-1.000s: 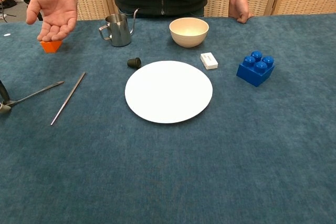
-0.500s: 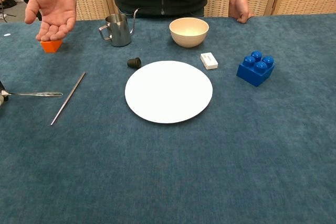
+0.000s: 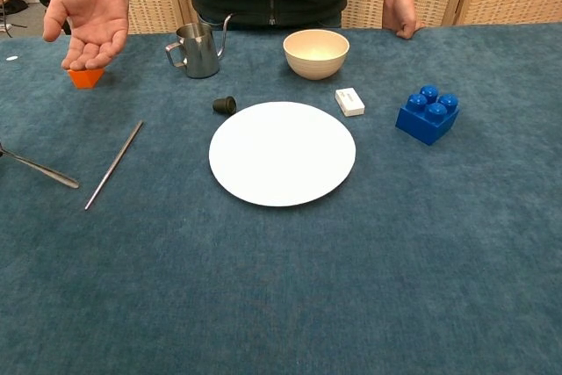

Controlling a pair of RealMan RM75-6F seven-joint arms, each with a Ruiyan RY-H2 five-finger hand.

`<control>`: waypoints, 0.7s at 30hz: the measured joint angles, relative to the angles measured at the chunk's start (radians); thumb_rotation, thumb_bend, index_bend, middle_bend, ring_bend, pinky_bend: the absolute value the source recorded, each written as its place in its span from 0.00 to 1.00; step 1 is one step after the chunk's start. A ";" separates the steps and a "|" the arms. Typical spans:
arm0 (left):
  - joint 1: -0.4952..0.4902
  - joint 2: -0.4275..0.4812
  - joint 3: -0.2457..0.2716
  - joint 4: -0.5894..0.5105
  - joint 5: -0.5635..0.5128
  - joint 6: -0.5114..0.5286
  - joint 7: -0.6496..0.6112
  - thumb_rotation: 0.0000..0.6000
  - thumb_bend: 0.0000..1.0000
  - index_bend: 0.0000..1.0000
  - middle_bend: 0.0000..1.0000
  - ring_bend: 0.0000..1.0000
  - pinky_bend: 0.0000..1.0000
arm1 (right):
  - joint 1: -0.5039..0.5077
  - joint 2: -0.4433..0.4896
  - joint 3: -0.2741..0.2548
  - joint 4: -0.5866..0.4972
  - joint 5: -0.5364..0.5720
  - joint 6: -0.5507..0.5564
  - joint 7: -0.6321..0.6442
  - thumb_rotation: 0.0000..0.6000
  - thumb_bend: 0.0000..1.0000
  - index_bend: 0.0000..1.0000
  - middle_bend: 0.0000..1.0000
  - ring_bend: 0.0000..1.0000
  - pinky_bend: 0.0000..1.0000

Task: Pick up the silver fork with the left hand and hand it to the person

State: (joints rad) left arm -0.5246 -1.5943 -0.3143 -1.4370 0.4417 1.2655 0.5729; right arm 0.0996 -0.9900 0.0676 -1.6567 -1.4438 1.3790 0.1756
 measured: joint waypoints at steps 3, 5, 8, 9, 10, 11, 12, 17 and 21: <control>0.009 0.013 0.002 -0.011 0.024 0.008 -0.013 1.00 0.61 0.71 0.00 0.00 0.00 | 0.000 -0.001 -0.001 0.000 -0.001 -0.001 -0.001 1.00 0.00 0.02 0.00 0.00 0.00; 0.015 0.024 0.003 -0.021 0.036 0.012 -0.021 1.00 0.61 0.72 0.00 0.00 0.00 | 0.001 -0.001 -0.001 0.000 -0.001 -0.001 -0.002 1.00 0.00 0.02 0.00 0.00 0.00; 0.026 0.043 0.003 -0.041 0.054 0.017 -0.038 1.00 0.61 0.73 0.00 0.00 0.00 | 0.001 -0.002 -0.001 -0.001 -0.001 -0.001 -0.004 1.00 0.00 0.02 0.00 0.00 0.00; 0.031 0.049 0.002 -0.050 0.060 0.018 -0.046 1.00 0.61 0.73 0.00 0.00 0.00 | 0.001 -0.002 -0.001 -0.001 -0.001 -0.001 -0.005 1.00 0.00 0.02 0.00 0.00 0.00; 0.034 0.055 0.001 -0.057 0.066 0.019 -0.051 1.00 0.61 0.73 0.00 0.00 0.00 | 0.001 -0.002 -0.001 -0.001 -0.001 -0.001 -0.005 1.00 0.00 0.02 0.00 0.00 0.00; 0.037 0.060 0.001 -0.065 0.071 0.019 -0.058 1.00 0.61 0.73 0.00 0.00 0.00 | 0.001 -0.003 -0.002 -0.001 -0.001 -0.001 -0.006 1.00 0.00 0.02 0.00 0.00 0.00; 0.042 0.067 -0.001 -0.076 0.080 0.020 -0.069 1.00 0.61 0.73 0.00 0.00 0.00 | 0.001 -0.003 -0.002 -0.002 -0.002 -0.002 -0.007 1.00 0.00 0.02 0.00 0.00 0.00; 0.067 0.103 -0.010 -0.136 0.118 0.018 -0.139 1.00 0.62 0.74 0.00 0.00 0.00 | 0.000 -0.003 -0.002 -0.003 -0.002 0.000 -0.009 1.00 0.00 0.02 0.00 0.00 0.00; 0.098 0.138 -0.034 -0.202 0.159 0.012 -0.247 1.00 0.63 0.74 0.00 0.00 0.00 | 0.000 -0.002 -0.002 -0.004 -0.002 0.000 -0.008 1.00 0.00 0.02 0.00 0.00 0.00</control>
State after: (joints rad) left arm -0.4270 -1.4564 -0.3478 -1.6390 0.6008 1.2771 0.3259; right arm 0.0993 -0.9924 0.0651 -1.6603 -1.4462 1.3792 0.1677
